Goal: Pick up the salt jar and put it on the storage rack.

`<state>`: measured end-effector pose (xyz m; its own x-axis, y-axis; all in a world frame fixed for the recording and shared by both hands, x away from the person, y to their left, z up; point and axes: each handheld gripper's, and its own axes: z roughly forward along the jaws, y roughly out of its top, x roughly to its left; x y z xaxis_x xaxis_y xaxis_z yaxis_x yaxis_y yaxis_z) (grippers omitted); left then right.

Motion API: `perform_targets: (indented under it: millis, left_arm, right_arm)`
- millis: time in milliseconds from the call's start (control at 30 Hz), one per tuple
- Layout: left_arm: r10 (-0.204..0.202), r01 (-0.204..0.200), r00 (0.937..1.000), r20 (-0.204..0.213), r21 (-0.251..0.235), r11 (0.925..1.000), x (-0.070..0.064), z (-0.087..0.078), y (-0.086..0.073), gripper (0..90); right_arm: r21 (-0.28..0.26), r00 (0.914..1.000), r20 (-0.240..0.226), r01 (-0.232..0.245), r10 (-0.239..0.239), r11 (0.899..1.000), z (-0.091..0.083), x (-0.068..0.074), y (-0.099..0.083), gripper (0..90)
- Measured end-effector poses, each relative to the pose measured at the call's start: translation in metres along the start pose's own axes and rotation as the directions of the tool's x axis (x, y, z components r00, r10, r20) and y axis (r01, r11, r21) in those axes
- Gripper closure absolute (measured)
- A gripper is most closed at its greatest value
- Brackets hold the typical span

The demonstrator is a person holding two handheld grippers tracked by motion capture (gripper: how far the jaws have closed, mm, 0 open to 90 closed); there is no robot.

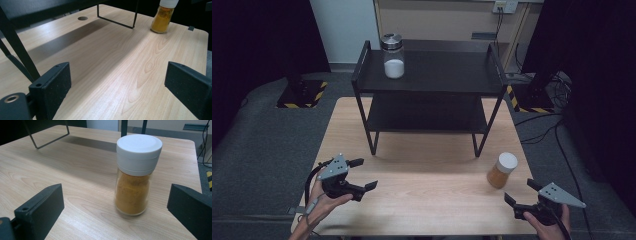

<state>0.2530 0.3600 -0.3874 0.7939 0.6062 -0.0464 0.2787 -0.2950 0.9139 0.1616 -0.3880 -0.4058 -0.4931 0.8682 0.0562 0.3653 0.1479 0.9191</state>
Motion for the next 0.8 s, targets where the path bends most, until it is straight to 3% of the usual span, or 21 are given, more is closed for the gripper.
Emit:
perform_targets:
  millis: [400,567,633,700,800]
  left_arm:
    - [-0.027,0.026,0.9993,-0.026,-0.013,0.9996,-0.009,-0.009,-0.018,6.1]
    - [-0.062,0.061,0.9977,-0.027,-0.028,0.9977,-0.009,-0.013,-0.024,6.0]
    - [-0.051,0.05,0.9973,-0.052,-0.025,0.9984,-0.012,-0.016,-0.023,5.9]
    - [-0.082,0.079,0.9946,-0.063,-0.048,0.9957,-0.014,-0.019,-0.026,5.8]
    - [-0.083,0.078,0.9928,-0.087,-0.056,0.9954,-0.016,-0.021,-0.027,5.4]
  right_arm:
    - [-0.002,1.0,0.001,0.002,-0.002,1.0,0.0,0.0,0.0,1.2]
    - [-0.005,1.0,0.001,0.003,-0.003,1.0,-0.001,0.0,0.0,1.2]
    - [-0.006,1.0,0.003,0.0,0.0,1.0,-0.001,0.0,0.0,1.2]
    - [-0.003,1.0,0.008,-0.002,0.002,1.0,0.0,0.001,0.0,1.3]
    - [-0.005,1.0,0.007,0.0,0.0,1.0,-0.001,0.001,0.0,1.2]
